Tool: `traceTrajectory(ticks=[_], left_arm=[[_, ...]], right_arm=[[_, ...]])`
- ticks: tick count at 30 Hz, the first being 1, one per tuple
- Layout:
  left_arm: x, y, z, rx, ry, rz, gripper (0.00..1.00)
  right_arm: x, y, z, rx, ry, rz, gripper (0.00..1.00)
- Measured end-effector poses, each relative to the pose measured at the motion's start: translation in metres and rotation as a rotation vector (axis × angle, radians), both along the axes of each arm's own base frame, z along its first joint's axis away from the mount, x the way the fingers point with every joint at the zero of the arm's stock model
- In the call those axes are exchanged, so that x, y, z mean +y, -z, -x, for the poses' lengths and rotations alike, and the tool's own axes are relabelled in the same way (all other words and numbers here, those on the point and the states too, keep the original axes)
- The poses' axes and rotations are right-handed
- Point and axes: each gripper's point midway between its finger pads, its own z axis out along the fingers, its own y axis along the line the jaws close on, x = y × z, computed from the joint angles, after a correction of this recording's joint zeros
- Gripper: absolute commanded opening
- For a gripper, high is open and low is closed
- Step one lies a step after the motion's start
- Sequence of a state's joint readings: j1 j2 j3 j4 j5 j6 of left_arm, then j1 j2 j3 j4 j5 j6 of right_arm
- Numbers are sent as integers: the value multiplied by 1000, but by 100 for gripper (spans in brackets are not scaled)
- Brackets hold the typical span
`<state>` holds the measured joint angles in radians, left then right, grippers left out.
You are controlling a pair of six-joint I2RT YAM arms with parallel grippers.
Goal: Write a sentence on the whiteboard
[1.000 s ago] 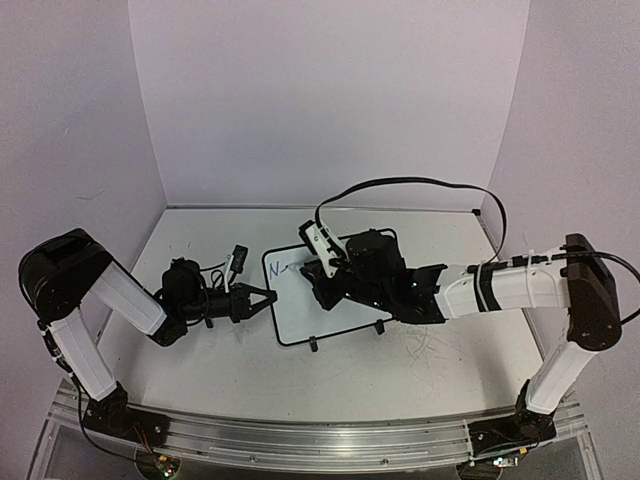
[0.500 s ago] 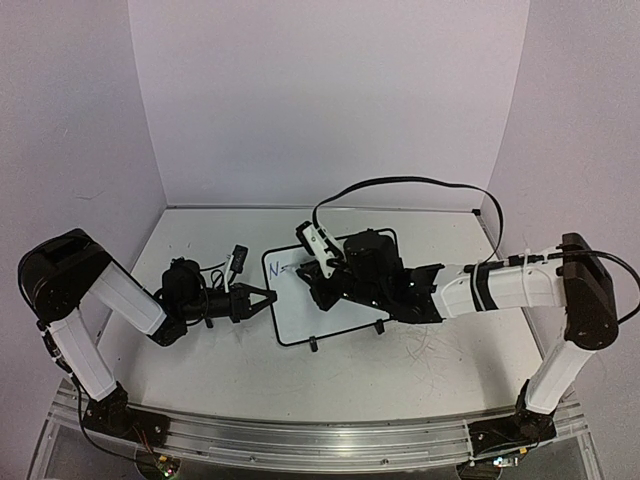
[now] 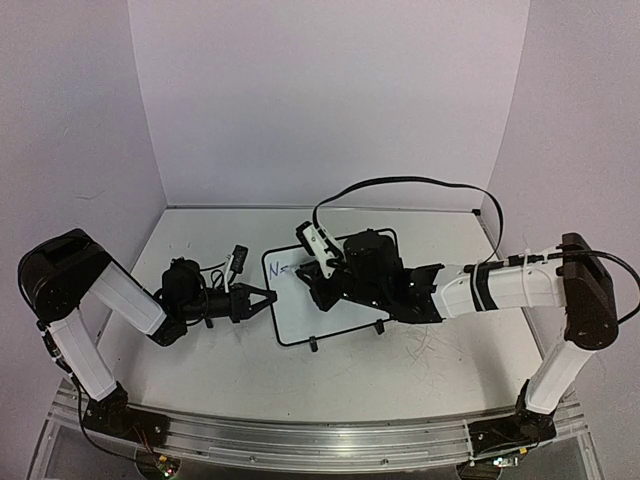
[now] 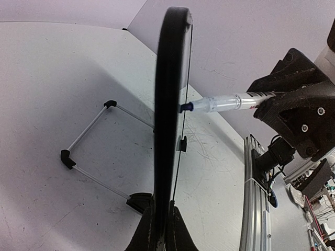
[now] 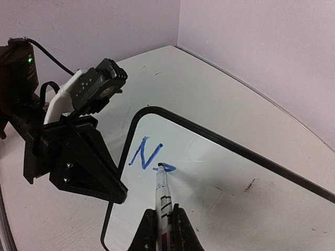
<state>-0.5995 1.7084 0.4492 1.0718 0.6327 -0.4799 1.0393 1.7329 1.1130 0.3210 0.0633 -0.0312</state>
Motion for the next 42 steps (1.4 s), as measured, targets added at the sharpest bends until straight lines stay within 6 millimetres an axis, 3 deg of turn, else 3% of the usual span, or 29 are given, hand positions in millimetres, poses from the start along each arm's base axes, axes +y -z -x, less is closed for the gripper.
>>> traceTrajectory(ticks=[42], left_arm=[[0,0,0,-1,0,0,0]], right_arm=[[-1,8,4,19,-7,18,0]])
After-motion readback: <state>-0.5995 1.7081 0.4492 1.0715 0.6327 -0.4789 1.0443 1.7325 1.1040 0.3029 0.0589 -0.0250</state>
